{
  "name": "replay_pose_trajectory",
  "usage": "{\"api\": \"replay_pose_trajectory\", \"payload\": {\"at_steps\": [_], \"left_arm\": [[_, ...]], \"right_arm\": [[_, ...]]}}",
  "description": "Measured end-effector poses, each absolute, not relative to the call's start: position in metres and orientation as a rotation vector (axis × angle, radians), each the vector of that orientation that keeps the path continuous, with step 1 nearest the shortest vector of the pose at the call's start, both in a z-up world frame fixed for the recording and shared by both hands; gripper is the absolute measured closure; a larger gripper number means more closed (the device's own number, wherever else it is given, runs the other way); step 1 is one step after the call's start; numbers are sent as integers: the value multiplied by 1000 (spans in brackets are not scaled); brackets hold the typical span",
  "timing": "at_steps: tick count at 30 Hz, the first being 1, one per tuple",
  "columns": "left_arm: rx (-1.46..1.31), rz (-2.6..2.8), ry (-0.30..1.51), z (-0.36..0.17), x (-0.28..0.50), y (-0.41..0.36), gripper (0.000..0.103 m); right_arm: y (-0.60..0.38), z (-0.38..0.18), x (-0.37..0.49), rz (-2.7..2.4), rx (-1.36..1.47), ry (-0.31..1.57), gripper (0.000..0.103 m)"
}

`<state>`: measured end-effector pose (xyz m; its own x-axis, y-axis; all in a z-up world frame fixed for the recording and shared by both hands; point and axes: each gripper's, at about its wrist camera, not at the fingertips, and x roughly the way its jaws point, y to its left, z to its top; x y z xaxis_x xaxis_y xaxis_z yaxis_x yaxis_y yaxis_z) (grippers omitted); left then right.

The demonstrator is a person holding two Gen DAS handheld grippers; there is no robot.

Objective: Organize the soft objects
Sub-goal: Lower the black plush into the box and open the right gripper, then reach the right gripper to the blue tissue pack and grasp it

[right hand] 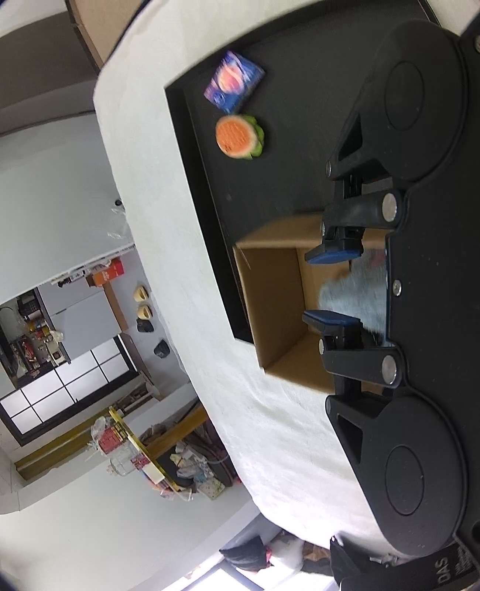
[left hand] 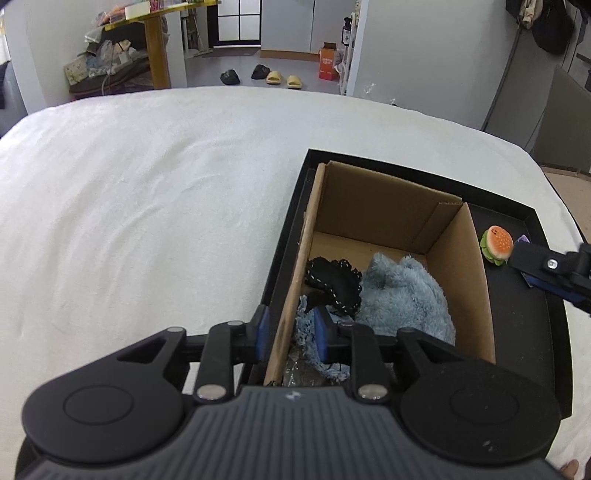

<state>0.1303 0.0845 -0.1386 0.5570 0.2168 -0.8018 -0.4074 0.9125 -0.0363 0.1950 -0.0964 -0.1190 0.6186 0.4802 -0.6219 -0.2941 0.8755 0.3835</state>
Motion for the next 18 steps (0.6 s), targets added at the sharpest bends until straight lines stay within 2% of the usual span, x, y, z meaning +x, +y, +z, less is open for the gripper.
{"api": "replay_pose_trajectory", "payload": {"at_steps": [4,7,18], "left_arm": [[-205,392,901,-134,131,80,65],[-192,410,898,-132,131,80,61],[-147,455,901,-124,140,73,56]], "right_arm": [[-110,-118,197,427,197,769,66],[-118,-121,200,423,152,771,66],[-147,-123,225,435,43,775,65]]}}
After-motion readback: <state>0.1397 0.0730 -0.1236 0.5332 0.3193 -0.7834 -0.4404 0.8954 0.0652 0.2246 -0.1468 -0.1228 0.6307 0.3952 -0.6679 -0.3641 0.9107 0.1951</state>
